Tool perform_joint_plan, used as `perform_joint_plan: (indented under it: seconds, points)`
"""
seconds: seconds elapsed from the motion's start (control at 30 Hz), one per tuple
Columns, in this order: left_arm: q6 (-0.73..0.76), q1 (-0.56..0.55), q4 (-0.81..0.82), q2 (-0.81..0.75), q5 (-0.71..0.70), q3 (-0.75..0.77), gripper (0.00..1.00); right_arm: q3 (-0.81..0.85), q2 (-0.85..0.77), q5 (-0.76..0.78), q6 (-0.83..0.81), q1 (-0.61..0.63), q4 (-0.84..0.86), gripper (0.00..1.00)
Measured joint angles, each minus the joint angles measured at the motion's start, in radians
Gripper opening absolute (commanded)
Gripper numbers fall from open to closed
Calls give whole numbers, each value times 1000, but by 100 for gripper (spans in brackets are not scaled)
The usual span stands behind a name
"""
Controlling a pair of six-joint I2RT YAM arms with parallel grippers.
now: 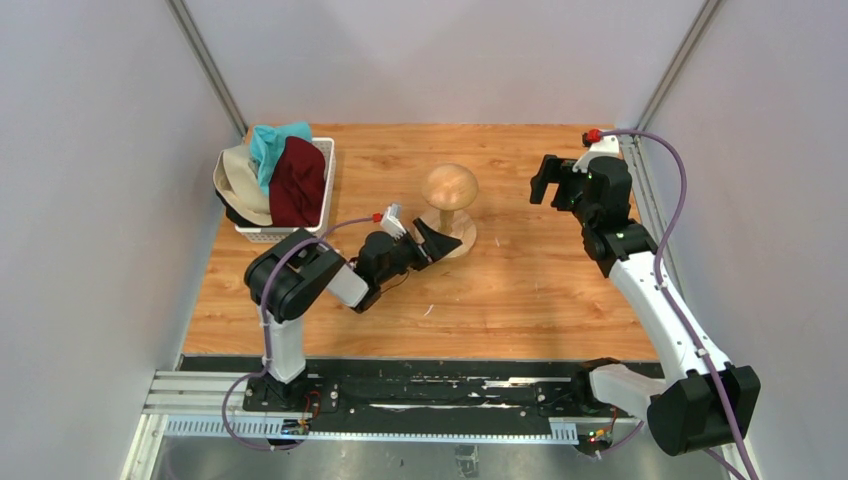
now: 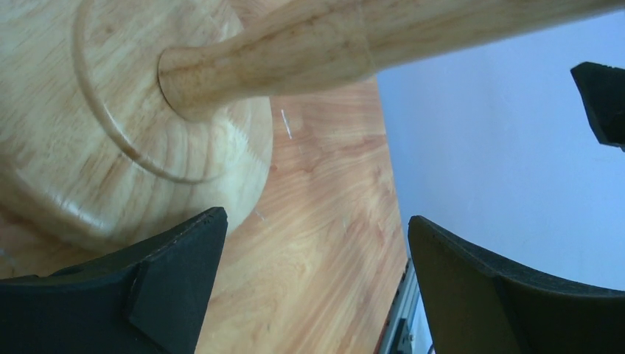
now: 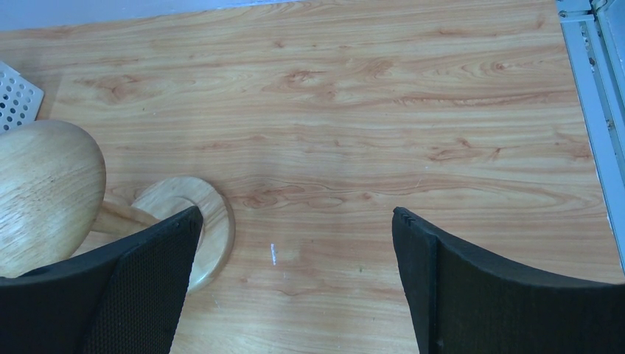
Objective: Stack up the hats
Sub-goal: Move the hat stand to the center of the board.
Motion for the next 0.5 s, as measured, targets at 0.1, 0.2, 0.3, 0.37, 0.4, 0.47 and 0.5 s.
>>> perform_joint_plan:
  seconds: [0.1, 0.2, 0.3, 0.37, 0.4, 0.47, 0.5]
  points:
    - [21, 2, -57, -94, 3, -48, 98, 0, 0, 0, 0, 0, 3, 99]
    - [50, 2, -135, -224, 2, -92, 98, 0, 0, -2, 2, 0, 7, 99]
    - [93, 2, -249, -377, -10, -119, 98, 0, 0, -8, 4, 0, 7, 100]
    - [126, 1, -335, -475, -23, -124, 98, 0, -2, -12, 5, 0, 7, 100]
    - [152, -1, -406, -540, -38, -121, 98, 0, -3, -13, 5, 0, 8, 100]
    - [198, -4, -525, -653, -72, -114, 98, 0, -6, -14, 5, 0, 8, 99]
    - [232, -5, -620, -722, -100, -102, 98, 0, -8, -16, 6, 0, 10, 99]
